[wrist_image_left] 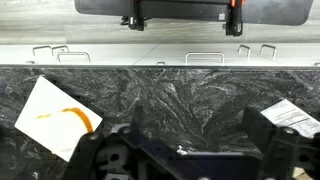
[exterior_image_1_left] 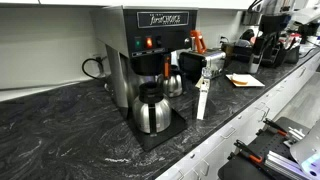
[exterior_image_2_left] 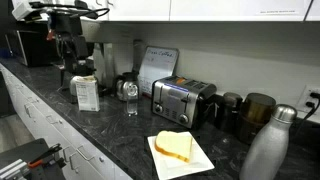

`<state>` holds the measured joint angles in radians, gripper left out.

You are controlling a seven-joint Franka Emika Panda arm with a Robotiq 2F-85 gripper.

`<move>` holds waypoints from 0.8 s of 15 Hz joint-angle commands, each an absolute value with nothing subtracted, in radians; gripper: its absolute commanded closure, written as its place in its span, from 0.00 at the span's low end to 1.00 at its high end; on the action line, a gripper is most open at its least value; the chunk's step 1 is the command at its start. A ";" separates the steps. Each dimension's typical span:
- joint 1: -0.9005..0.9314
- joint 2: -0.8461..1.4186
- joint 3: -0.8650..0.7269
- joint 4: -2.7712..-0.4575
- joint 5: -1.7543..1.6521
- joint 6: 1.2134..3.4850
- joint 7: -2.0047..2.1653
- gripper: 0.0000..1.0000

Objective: Push the left lever on the toaster upwards

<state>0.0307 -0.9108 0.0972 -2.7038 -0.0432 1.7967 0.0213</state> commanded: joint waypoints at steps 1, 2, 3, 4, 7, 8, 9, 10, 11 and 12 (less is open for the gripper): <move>0.041 -0.909 0.089 -2.702 -0.050 1.794 0.028 0.00; 0.041 -0.909 0.089 -2.702 -0.050 1.794 0.028 0.00; 0.041 -0.909 0.089 -2.702 -0.050 1.794 0.028 0.00; 0.041 -0.909 0.089 -2.702 -0.050 1.794 0.028 0.00; 0.041 -0.909 0.089 -2.702 -0.050 1.795 0.028 0.00; 0.041 -0.909 0.089 -2.702 -0.050 1.795 0.028 0.00; 0.041 -0.909 0.089 -2.702 -0.050 1.795 0.028 0.00; 0.041 -0.909 0.089 -2.702 -0.050 1.795 0.028 0.00; 0.036 -0.908 0.089 -2.707 -0.056 1.802 0.028 0.00; 0.032 -0.906 0.082 -2.712 -0.055 1.811 0.029 0.00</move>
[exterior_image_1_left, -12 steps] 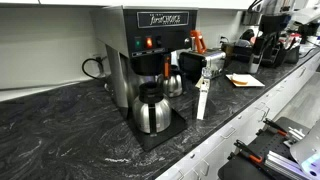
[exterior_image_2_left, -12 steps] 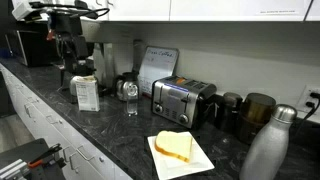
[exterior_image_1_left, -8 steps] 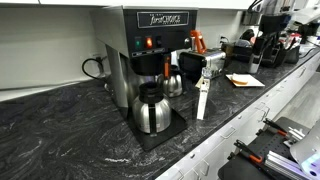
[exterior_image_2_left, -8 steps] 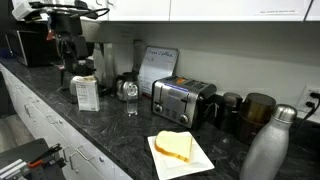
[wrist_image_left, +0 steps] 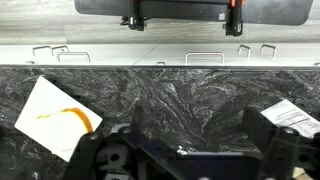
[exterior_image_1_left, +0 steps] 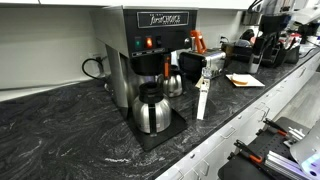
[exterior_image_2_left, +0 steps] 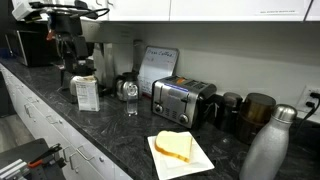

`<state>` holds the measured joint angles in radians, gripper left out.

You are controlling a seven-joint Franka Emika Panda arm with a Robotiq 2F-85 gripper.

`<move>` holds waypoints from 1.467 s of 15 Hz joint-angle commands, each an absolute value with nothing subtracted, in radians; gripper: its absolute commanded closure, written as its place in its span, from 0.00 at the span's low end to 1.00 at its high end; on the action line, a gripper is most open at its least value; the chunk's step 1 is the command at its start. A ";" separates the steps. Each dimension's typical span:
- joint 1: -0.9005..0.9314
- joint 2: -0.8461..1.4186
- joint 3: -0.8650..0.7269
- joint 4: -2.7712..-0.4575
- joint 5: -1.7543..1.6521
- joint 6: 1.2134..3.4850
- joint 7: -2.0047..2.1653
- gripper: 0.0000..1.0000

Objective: Push the left lever on the toaster upwards

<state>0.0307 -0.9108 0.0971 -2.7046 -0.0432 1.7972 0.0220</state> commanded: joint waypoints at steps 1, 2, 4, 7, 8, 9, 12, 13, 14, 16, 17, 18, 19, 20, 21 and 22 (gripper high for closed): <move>0.026 -0.905 0.079 -2.717 -0.058 1.819 0.033 0.00; 0.015 -0.905 0.068 -2.727 -0.057 1.836 0.041 0.00; -0.009 -0.902 0.042 -2.743 -0.052 1.875 0.057 0.00; -0.052 -0.875 -0.002 -2.763 -0.050 1.962 0.068 0.00; -0.067 -0.857 -0.016 -2.767 -0.049 1.994 0.069 0.00; -0.083 -0.839 -0.026 -2.771 -0.049 2.029 0.075 0.00; -0.121 -0.755 -0.053 -2.769 -0.042 2.162 0.088 0.34; -0.128 -0.723 -0.063 -2.764 -0.034 2.199 0.094 0.40; -0.135 -0.690 -0.070 -2.760 -0.024 2.242 0.105 0.48; -0.143 -0.635 -0.084 -2.757 0.006 2.317 0.138 0.62; -0.142 -0.611 -0.093 -2.757 0.031 2.351 0.157 0.69; -0.138 -0.589 -0.104 -2.756 0.062 2.382 0.169 0.76; -0.135 -0.570 -0.110 -2.755 0.089 2.409 0.176 0.82; -0.133 -0.553 -0.116 -2.750 0.112 2.429 0.173 0.90; -0.133 -0.538 -0.120 -2.748 0.130 2.446 0.169 0.96; -0.130 -0.529 -0.130 -2.744 0.153 2.454 0.160 1.00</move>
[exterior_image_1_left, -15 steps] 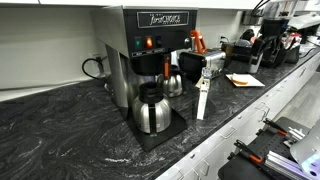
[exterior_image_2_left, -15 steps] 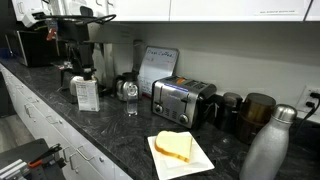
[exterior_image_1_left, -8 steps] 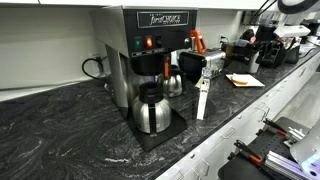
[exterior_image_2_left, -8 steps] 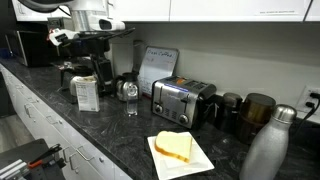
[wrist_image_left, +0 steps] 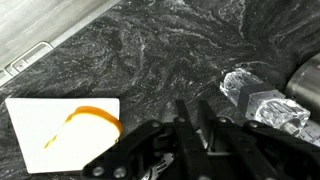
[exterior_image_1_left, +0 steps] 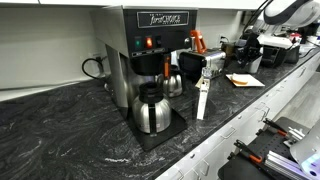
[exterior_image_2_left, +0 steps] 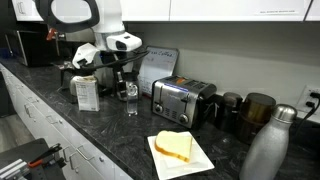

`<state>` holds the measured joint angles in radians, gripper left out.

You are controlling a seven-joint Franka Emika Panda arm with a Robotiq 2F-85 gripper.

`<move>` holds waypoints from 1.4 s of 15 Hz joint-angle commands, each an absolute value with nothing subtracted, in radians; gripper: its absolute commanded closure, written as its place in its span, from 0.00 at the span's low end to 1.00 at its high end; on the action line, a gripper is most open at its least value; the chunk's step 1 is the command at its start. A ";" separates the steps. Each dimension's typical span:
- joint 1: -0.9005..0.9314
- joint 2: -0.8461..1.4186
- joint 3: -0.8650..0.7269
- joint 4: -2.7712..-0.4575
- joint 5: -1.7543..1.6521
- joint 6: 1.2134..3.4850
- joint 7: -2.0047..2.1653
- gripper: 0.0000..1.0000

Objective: Push the left lever on the toaster upwards

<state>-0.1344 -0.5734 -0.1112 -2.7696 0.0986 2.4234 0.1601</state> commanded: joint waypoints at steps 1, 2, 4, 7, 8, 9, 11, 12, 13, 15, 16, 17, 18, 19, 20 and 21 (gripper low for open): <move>-0.126 -0.522 -0.138 -2.742 0.172 2.460 0.150 1.00; -0.115 -0.522 -0.151 -2.740 0.194 2.452 0.127 1.00; -0.107 -0.534 -0.165 -2.741 0.214 2.418 0.091 1.00; -0.102 -0.550 -0.192 -2.744 0.226 2.374 0.025 1.00; -0.101 -0.553 -0.204 -2.743 0.232 2.366 0.003 1.00; -0.103 -0.554 -0.214 -2.741 0.240 2.360 -0.011 1.00; -0.119 -0.538 -0.234 -2.733 0.244 2.364 -0.020 1.00; -0.120 -0.527 -0.249 -2.726 0.254 2.376 -0.026 1.00; -0.115 -0.514 -0.268 -2.718 0.274 2.401 -0.034 1.00; -0.101 -0.477 -0.297 -2.689 0.326 2.445 -0.046 1.00; -0.088 -0.453 -0.311 -2.672 0.365 2.473 -0.053 1.00; -0.073 -0.430 -0.323 -2.654 0.410 2.503 -0.061 1.00; -0.054 -0.398 -0.331 -2.634 0.457 2.532 -0.073 1.00; -0.036 -0.368 -0.337 -2.617 0.504 2.558 -0.085 1.00; -0.016 -0.336 -0.343 -2.603 0.557 2.586 -0.097 1.00; 0.000 -0.303 -0.347 -2.587 0.608 2.606 -0.112 1.00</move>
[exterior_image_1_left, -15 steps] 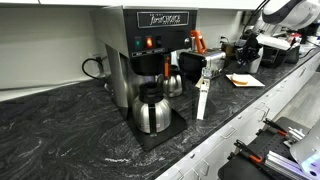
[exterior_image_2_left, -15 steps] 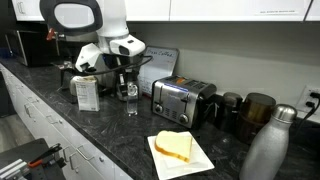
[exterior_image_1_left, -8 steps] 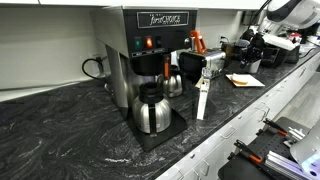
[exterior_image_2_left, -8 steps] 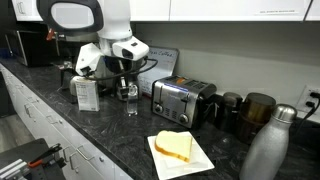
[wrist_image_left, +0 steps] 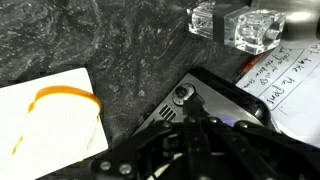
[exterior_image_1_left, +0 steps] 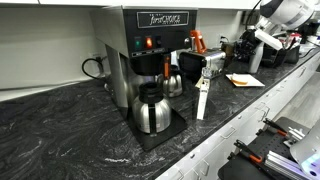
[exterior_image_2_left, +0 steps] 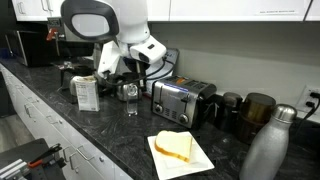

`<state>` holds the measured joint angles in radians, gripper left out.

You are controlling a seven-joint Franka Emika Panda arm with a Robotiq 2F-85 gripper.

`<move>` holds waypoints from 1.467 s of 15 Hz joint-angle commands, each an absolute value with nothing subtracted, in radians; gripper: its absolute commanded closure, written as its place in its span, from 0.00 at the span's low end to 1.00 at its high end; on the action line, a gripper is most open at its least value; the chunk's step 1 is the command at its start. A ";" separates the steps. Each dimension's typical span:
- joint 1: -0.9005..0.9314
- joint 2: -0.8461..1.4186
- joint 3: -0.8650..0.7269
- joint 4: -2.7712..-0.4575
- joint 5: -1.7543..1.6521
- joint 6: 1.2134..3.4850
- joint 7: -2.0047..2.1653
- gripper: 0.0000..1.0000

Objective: Push the left lever on the toaster upwards

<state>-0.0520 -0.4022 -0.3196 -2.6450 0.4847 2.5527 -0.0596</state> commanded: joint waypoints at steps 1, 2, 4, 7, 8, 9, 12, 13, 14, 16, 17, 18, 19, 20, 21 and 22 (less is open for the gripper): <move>0.015 -0.269 -0.349 -2.575 0.662 2.625 -0.129 1.00; 0.022 -0.237 -0.345 -2.562 0.718 2.639 -0.152 1.00; 0.062 -0.176 -0.368 -2.534 0.821 2.665 -0.194 1.00; 0.080 -0.092 -0.368 -2.495 0.947 2.672 -0.255 1.00; 0.083 -0.070 -0.364 -2.486 0.987 2.674 -0.275 1.00; 0.085 -0.049 -0.359 -2.480 1.020 2.674 -0.290 1.00; 0.092 -0.001 -0.350 -2.470 1.115 2.676 -0.337 1.00; 0.093 0.012 -0.349 -2.467 1.137 2.676 -0.351 1.00; 0.094 0.024 -0.347 -2.465 1.160 2.676 -0.363 1.00; 0.094 0.045 -0.344 -2.461 1.198 2.677 -0.386 1.00; 0.095 0.053 -0.344 -2.459 1.213 2.677 -0.396 1.00; 0.094 0.062 -0.344 -2.453 1.229 2.677 -0.409 1.00; 0.093 0.072 -0.344 -2.448 1.245 2.676 -0.422 1.00; 0.092 0.082 -0.343 -2.437 1.273 2.675 -0.446 1.00; 0.092 0.092 -0.343 -2.428 1.289 2.676 -0.462 1.00; 0.091 0.106 -0.342 -2.413 1.310 2.677 -0.482 1.00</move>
<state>0.0940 0.0644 -0.3471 -2.4577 1.2375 2.6662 -0.4161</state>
